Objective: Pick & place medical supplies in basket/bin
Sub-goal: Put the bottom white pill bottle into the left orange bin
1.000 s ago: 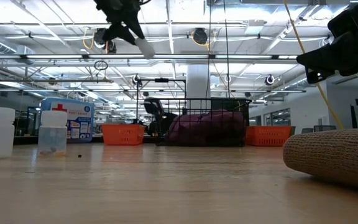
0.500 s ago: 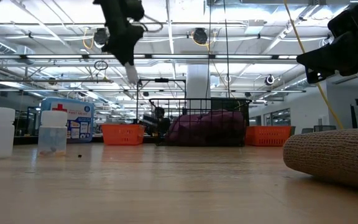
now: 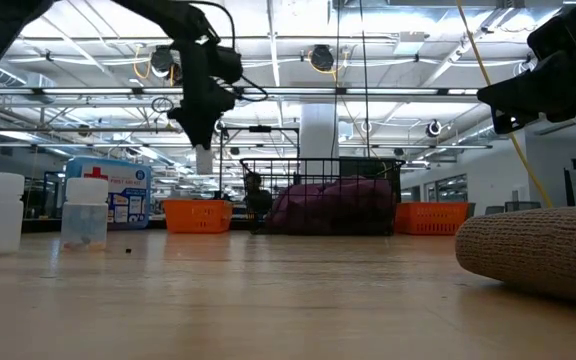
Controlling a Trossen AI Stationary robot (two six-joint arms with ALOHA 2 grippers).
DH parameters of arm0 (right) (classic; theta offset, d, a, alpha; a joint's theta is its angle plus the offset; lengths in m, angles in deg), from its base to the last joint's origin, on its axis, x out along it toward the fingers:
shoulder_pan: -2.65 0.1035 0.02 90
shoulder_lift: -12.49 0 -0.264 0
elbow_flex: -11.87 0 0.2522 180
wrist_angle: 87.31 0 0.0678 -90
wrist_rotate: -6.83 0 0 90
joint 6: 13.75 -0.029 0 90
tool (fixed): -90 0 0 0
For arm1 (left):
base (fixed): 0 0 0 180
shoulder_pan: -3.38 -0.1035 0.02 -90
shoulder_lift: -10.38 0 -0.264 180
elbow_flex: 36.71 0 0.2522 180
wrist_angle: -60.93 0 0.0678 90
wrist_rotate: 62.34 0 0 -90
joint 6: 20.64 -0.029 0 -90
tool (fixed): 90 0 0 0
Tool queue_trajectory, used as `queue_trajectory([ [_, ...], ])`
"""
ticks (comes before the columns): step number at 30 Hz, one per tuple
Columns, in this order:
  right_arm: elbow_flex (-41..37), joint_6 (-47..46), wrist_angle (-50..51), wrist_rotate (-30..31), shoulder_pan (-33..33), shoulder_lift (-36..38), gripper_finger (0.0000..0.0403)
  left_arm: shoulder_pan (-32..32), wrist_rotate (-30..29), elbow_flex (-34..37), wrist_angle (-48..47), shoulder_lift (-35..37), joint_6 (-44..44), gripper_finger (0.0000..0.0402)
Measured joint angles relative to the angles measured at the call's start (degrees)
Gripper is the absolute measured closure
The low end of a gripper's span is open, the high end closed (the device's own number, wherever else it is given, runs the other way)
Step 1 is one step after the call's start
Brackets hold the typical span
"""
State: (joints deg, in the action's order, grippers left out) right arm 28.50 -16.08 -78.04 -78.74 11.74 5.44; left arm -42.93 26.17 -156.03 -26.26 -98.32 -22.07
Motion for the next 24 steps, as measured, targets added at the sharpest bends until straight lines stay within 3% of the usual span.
queue_trajectory([
  [17,0.0,0.0,0.0,0.0,0.0,0.0,0.0403,0.2,-0.5,0.2,0.9,-2.4,0.9,0.0268],
  [24,0.0,0.0,0.0,0.0,0.0,0.0,0.0403,0.3,0.0,6.5,3.4,-1.6,1.2,0.0263],
])
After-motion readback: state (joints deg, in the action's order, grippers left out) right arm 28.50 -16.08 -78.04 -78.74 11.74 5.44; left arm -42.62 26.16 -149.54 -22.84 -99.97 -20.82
